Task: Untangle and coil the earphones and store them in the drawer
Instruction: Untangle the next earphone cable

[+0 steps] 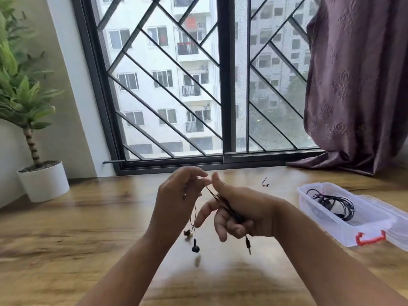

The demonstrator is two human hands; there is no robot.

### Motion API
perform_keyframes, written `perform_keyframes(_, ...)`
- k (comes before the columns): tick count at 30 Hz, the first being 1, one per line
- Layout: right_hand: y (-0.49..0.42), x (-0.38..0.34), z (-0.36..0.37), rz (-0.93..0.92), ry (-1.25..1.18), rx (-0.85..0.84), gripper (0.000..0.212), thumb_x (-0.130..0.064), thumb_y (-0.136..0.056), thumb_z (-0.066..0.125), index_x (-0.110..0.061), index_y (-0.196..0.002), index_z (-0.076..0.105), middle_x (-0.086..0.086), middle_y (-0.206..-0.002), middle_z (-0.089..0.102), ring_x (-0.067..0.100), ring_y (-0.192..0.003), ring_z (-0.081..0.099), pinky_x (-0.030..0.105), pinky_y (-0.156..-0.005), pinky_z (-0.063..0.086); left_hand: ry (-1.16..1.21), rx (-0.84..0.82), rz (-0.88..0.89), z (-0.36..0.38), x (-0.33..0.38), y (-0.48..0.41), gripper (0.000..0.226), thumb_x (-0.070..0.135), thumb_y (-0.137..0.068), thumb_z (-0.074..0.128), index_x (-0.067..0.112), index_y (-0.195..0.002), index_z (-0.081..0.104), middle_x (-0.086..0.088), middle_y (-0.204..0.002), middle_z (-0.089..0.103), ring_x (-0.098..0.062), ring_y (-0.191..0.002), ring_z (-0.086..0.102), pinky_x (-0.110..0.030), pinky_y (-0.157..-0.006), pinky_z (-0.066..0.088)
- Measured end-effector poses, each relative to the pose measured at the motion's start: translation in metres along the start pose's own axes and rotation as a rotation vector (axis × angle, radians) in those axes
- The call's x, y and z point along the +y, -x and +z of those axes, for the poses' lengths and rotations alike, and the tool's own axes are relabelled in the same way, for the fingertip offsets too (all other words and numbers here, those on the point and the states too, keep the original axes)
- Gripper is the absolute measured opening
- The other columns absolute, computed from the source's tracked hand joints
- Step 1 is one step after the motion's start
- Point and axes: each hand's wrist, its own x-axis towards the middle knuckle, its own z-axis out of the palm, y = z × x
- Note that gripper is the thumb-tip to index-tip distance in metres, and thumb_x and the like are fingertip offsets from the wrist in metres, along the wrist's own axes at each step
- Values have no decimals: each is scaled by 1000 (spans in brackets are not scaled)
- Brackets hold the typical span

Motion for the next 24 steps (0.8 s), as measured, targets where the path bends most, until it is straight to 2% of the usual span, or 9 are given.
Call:
perform_keyframes(7, 0, -2, 8, 22, -105, -249, 108, -93, -74, 23, -5, -109, 74, 7, -66, 75, 2, -28, 41, 13, -29, 16, 210, 55, -170, 5, 0, 1, 17, 16, -90, 71, 27, -96, 60, 3, -75, 61, -16, -54, 66, -24, -52, 53)
perform_keyframes(10, -1, 0, 8, -5, -128, -371, 100, -91, -78, 30, -6, -103, 76, 11, -82, 79, 2, -31, 46, 10, -28, 22, 342, 68, -280, 8, -2, 3, 17, 9, -89, 72, 19, -95, 60, 4, -75, 56, -14, -53, 59, -23, -50, 51)
perform_keyframes(13, -2, 2, 8, -98, -195, -425, 85, -80, -88, 39, -5, -103, 76, 14, -93, 80, 2, -39, 57, 9, -31, 33, 376, 25, -391, 12, -3, 6, 17, 22, -85, 76, 17, -92, 62, -4, -76, 60, -12, -59, 58, -23, -51, 50)
perform_keyframes(15, -2, 2, 6, -202, -318, -425, 77, -73, -93, 42, -4, -103, 76, 15, -98, 79, 3, -52, 67, 11, -39, 45, 410, -42, -463, 13, -5, 8, 24, 30, -82, 80, 16, -92, 63, -7, -77, 63, -19, -67, 60, -31, -57, 51)
perform_keyframes(16, -1, 2, 5, -257, -387, -412, 73, -69, -94, 43, -4, -104, 76, 16, -100, 79, 5, -59, 71, 13, -45, 50, 428, -75, -478, 14, -6, 8, 18, 25, -84, 77, 15, -92, 64, -9, -77, 63, -22, -68, 60, -34, -58, 50)
perform_keyframes(18, 1, 1, 4, -352, -510, -354, 68, -65, -95, 45, -6, -104, 78, 14, -103, 79, 8, -71, 75, 17, -57, 57, 422, -144, -457, 14, -7, 10, 8, 6, -90, 66, 13, -87, 67, -7, -69, 60, -22, -60, 52, -29, -52, 45)
perform_keyframes(19, 2, 0, 3, -388, -561, -314, 67, -63, -95, 44, -6, -105, 78, 13, -104, 79, 10, -75, 75, 19, -61, 59, 401, -167, -448, 15, -7, 11, 23, 0, -93, 61, 16, -78, 69, -5, -62, 55, -19, -56, 47, -26, -49, 41)
perform_keyframes(21, 4, -3, 2, -452, -653, -229, 68, -61, -97, 41, -6, -108, 78, 12, -107, 78, 14, -81, 76, 22, -67, 60, 414, -226, -448, 17, -6, 12, 39, 6, -99, 58, 21, -65, 68, 1, -55, 47, -13, -51, 39, -22, -48, 36)
perform_keyframes(24, 5, -8, 0, -560, -779, -116, 66, -56, -100, 37, -4, -110, 78, 10, -113, 77, 18, -91, 76, 26, -73, 61, 420, -299, -478, 19, -5, 13, 37, 14, -97, 61, 24, -64, 71, 9, -53, 52, -9, -48, 38, -17, -46, 34)
